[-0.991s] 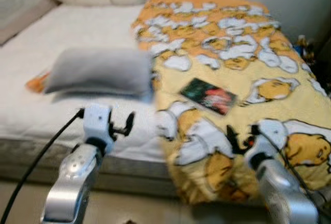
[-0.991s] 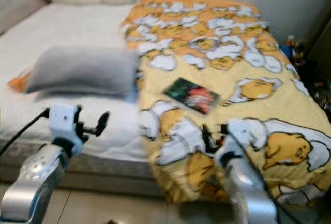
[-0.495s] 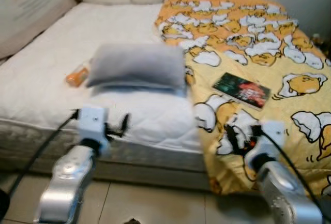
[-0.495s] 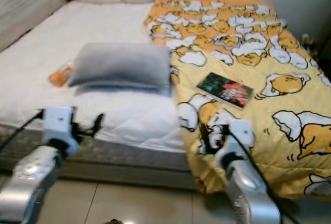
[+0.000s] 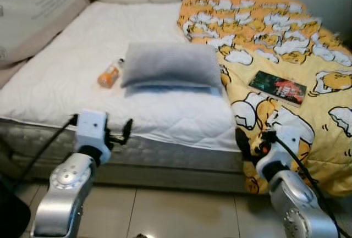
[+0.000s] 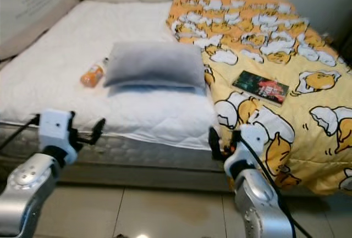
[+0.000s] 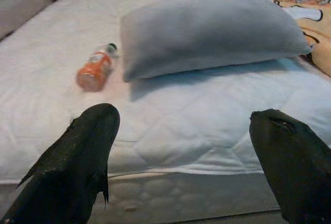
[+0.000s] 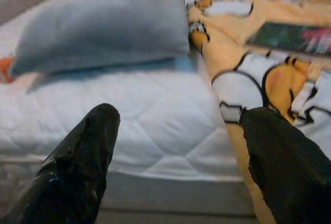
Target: Clean up the room
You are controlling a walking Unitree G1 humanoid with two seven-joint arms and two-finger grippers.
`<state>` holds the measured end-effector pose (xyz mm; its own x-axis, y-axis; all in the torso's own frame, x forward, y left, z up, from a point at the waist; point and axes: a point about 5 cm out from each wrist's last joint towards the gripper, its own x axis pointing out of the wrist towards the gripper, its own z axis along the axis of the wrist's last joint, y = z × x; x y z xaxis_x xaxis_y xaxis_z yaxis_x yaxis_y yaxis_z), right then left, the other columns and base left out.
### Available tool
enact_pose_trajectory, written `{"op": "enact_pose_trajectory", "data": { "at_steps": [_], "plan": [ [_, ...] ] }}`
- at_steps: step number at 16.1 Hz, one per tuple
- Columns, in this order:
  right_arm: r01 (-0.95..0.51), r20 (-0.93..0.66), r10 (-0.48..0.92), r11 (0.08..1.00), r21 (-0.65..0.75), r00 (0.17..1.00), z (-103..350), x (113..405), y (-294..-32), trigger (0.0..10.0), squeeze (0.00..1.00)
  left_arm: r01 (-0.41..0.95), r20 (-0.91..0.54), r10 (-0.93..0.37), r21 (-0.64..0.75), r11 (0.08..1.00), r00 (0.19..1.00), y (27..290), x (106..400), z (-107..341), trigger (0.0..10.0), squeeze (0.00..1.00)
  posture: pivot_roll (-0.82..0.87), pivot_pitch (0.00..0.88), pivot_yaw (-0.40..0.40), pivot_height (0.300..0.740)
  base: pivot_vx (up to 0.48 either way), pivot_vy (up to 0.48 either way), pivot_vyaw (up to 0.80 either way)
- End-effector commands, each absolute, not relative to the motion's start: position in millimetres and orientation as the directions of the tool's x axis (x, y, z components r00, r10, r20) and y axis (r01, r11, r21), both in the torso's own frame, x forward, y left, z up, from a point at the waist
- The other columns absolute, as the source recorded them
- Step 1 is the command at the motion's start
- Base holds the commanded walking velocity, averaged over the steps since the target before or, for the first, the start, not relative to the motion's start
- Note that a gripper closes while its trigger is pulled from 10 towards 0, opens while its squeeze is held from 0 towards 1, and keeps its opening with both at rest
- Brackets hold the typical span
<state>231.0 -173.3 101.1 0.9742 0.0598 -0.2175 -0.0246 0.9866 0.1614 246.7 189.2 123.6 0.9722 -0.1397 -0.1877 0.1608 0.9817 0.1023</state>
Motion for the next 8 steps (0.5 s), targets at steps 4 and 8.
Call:
{"op": "enact_pose_trajectory", "data": {
  "at_steps": [4,8],
  "plan": [
    [-0.001,-0.240,0.052,0.978,0.207,0.969,98.7,230.0,-175.4,10.0,0.00,0.192,-0.183,-0.174,0.089,0.977,0.968,183.2,248.8,127.1,10.0,0.00,0.00,0.000,0.035,0.740,0.000,0.372,0.00],
    [0.001,-0.253,0.056,0.975,0.221,0.966,96.4,231.0,-172.9,10.0,0.00,0.190,-0.180,-0.172,0.088,0.978,0.969,184.0,248.9,127.9,10.0,0.00,0.00,0.000,0.033,0.740,0.000,0.376,0.00]
  ]
}}
